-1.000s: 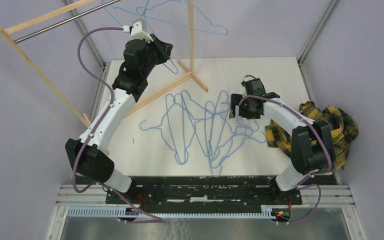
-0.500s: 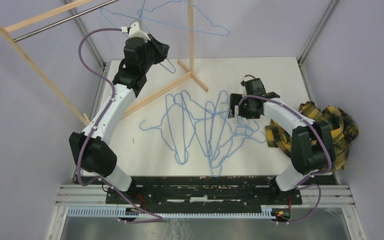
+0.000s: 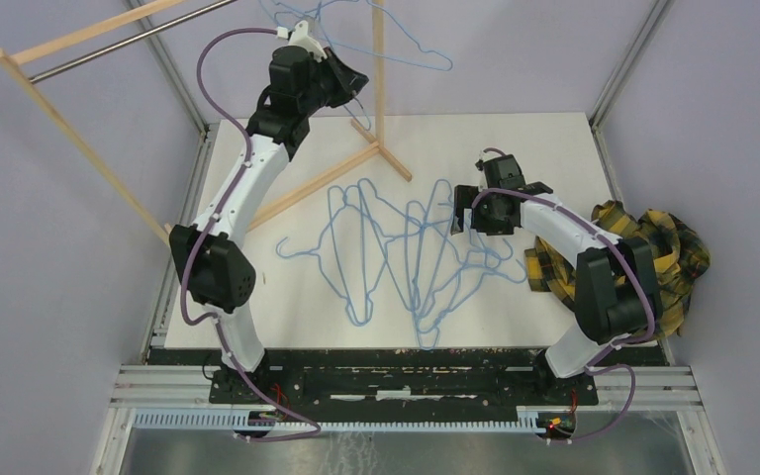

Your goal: Organize the hangers

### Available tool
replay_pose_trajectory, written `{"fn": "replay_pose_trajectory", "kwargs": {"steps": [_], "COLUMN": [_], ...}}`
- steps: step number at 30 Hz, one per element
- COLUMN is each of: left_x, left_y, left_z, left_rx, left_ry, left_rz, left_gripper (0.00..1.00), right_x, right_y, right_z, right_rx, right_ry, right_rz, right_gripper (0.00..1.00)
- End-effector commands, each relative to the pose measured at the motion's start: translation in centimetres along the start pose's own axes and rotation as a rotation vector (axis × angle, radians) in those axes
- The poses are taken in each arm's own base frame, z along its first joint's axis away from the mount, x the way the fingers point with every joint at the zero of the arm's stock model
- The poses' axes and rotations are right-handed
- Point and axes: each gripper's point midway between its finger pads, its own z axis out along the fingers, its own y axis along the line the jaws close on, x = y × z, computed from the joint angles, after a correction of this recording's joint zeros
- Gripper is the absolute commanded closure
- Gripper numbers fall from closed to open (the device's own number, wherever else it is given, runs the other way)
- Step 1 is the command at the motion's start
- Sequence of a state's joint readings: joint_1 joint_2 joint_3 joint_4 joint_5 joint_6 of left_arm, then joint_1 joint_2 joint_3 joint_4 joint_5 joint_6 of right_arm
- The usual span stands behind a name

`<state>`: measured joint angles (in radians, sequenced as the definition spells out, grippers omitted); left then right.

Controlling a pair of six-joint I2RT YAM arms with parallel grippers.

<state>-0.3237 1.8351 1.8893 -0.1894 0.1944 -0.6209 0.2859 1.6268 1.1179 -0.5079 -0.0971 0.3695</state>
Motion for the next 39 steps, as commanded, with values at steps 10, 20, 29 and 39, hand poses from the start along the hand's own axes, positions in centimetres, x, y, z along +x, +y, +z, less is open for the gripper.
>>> {"fn": "replay_pose_trajectory", "kwargs": {"steps": [10,20,29,39], "left_x": [3.3,-0.6,-3.0,-1.3], "left_y": [0.1,-3.2,-6.1,-3.0], "left_z": [2.1,-2.1,-8.0,-15.3], "left_rx": [-0.048,0.016,0.077,-0.057], "left_ry": [0.145,0.053,-0.011,-0.043], "left_rz": [0.012,0.119,0.213,0.308], "left_gripper": [0.72,0.3,0.01,0.01], "right_x": [-2.1,-2.2,-1.9,0.1], "right_y": [0.8,1.1,1.0,0.9], "right_z": [0.4,-0.2,-0.9,-1.3], "right_rx": [-0.024,-0.036,-0.039,-0.049], "right_ry": [-0.048,-0.061,-0.074,-0.052], "right_rz": [-0.005,-0.005,-0.002,-0.028], "right_gripper": [0.0,0.0,0.0,0.0]}}
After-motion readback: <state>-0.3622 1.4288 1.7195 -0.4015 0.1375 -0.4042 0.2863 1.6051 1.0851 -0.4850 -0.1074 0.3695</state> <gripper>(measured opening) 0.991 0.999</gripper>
